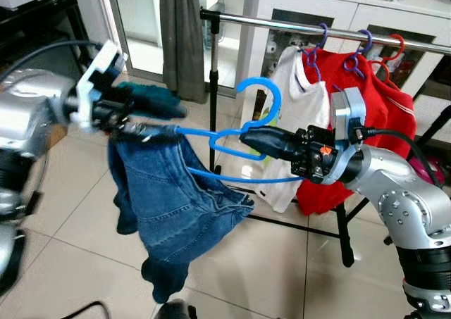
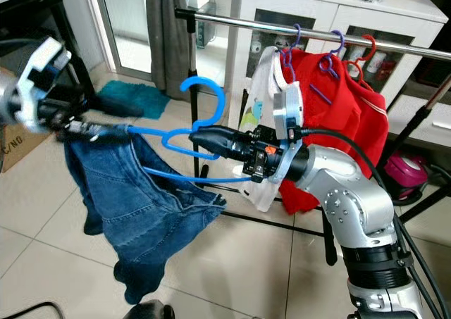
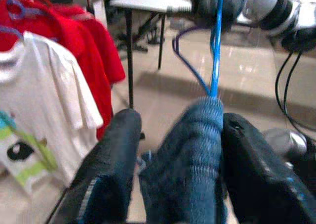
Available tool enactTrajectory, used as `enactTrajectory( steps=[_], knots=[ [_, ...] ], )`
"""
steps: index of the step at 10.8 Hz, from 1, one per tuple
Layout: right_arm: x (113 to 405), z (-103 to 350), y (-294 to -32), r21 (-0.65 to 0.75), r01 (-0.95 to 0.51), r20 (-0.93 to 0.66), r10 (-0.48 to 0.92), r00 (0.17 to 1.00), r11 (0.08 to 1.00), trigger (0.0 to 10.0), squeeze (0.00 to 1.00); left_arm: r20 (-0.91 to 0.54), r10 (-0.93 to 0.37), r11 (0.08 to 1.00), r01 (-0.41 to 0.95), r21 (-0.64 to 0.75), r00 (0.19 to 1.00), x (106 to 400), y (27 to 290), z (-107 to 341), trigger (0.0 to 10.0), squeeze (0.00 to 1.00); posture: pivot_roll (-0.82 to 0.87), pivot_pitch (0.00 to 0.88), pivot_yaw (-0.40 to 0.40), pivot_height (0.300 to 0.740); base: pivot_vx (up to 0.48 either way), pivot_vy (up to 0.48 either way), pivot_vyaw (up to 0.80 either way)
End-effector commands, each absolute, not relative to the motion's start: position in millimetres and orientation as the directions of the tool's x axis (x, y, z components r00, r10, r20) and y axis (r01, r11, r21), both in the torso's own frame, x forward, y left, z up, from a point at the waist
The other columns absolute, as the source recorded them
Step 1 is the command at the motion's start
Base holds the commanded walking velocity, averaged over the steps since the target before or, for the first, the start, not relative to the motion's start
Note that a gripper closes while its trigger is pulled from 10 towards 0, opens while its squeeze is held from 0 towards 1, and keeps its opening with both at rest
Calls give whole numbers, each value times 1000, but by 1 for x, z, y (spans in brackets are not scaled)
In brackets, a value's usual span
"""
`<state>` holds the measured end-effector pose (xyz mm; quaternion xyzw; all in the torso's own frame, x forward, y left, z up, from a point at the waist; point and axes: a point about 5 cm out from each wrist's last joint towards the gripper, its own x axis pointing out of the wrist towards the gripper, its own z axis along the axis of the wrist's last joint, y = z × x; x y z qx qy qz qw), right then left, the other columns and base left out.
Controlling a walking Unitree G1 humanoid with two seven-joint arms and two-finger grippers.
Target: Hang hanger
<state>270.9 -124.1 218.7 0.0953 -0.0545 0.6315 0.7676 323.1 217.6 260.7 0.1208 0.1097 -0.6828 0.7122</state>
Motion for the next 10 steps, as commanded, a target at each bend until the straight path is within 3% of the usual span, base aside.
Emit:
enactTrajectory(
  steps=[1, 10],
  knots=[
    [268, 232, -124, 22, -988, 245, 957, 154, 154, 10000, 0, -357, -934, 17, 1000, 13, 20, 321, 216, 255, 0, 0, 14, 0, 14, 740, 0, 0, 0],
    [268, 233, -122, 11, -991, 238, 962, 132, 134, 10000, 0, -468, -882, -35, 998, -56, -57, 317, 210, 242, 0, 0, 9, 0, 19, 740, 0, 0, 0]
  ],
)
